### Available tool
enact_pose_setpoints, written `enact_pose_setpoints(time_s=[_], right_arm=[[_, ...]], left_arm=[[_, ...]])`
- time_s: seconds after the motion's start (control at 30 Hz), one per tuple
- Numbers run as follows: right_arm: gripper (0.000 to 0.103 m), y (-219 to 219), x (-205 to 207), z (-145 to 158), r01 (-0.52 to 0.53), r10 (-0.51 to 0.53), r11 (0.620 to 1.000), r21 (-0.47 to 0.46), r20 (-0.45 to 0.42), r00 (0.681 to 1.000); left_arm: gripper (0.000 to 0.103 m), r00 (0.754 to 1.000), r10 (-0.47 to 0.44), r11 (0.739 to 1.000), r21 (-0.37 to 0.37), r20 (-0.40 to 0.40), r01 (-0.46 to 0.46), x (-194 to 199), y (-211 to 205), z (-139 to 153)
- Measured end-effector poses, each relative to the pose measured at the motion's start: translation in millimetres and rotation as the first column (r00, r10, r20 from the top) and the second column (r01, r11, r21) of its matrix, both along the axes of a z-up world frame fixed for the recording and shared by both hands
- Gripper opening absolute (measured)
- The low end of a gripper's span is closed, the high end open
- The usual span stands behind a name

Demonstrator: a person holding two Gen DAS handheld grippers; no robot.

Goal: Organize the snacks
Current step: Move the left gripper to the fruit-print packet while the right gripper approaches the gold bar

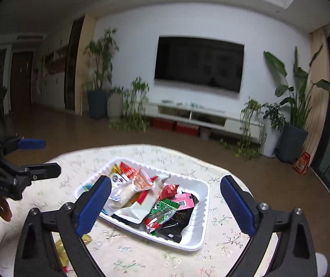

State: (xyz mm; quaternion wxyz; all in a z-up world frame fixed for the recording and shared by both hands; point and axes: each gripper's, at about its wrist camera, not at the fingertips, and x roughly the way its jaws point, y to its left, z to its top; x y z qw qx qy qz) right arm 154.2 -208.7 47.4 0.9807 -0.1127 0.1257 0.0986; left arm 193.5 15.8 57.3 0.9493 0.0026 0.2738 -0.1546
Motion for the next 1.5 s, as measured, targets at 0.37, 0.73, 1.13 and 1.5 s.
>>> enact_pose_setpoints(time_s=[0.37, 0.73, 1.13, 1.5], right_arm=[[0.103, -9, -98, -15, 0.034, -0.042, 0.995, 0.092, 0.088, 0.995], [0.103, 3, -151, -37, 0.017, -0.022, 0.996, 0.084, 0.054, 0.998], [0.092, 37, -91, -61, -0.002, 0.005, 1.000, 0.014, -0.247, 0.969], [0.089, 74, -32, -95, -0.069, 0.063, 0.998, 0.004, -0.456, 0.888]], left_arm=[[0.103, 0.999, -0.009, 1.000, 0.009, -0.031, 0.009, -114, 5, -32], [0.103, 0.986, -0.021, 0.990, 0.132, -0.165, 0.043, -152, -33, -69], [0.096, 0.948, 0.062, 0.989, 0.149, -0.313, -0.015, -96, -45, -107], [0.069, 0.933, 0.049, 0.989, 0.146, -0.358, 0.004, -81, -46, -124]])
